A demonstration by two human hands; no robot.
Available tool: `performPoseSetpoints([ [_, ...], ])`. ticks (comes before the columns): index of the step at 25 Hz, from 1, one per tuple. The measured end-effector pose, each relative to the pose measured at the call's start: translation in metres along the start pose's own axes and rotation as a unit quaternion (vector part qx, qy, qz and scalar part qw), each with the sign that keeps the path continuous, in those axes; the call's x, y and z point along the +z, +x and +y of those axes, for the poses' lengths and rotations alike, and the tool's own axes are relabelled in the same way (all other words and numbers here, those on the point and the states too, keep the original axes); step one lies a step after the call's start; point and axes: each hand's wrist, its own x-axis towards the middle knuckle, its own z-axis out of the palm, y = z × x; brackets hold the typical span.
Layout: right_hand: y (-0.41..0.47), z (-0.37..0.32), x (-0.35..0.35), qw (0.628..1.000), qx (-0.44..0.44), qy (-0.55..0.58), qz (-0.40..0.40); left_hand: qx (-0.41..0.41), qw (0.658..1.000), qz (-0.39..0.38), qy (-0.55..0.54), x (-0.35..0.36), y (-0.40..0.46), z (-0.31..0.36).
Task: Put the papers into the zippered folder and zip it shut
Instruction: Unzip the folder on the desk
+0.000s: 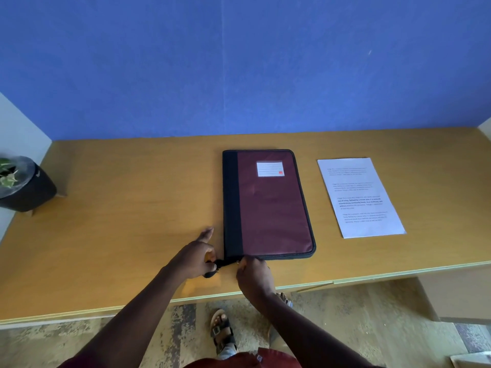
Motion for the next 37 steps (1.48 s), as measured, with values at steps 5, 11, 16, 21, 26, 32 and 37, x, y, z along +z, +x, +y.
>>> performPoseSetpoints([
  [5,0.004,-0.016,0.013,0.998,-0.034,-0.010,-0.059,-0.006,1.000,0.001,0.025,0.001,0.001,-0.003],
  [11,0.005,-0.030,0.022,0.994,-0.069,-0.004,-0.081,-0.015,1.000,0.001,0.021,0.001,0.002,-0.002],
  [16,0.013,-0.023,0.010,0.992,-0.069,0.024,-0.099,-0.035,0.999,0.001,-0.022,-0.008,0.005,0.005],
  [21,0.032,0.006,-0.029,0.999,-0.042,0.009,-0.006,-0.056,0.994,0.089,-0.002,-0.020,0.014,0.026],
  [26,0.063,0.038,-0.069,0.996,0.008,0.024,0.084,-0.044,0.995,0.092,-0.009,-0.019,0.041,0.051],
  [32,0.098,0.086,-0.105,0.990,0.073,-0.020,0.117,-0.069,0.994,0.081,0.015,-0.016,0.073,0.070],
  [37,0.113,0.103,-0.116,0.991,0.095,0.019,0.098,-0.064,0.993,0.095,0.010,-0.017,0.087,0.079],
])
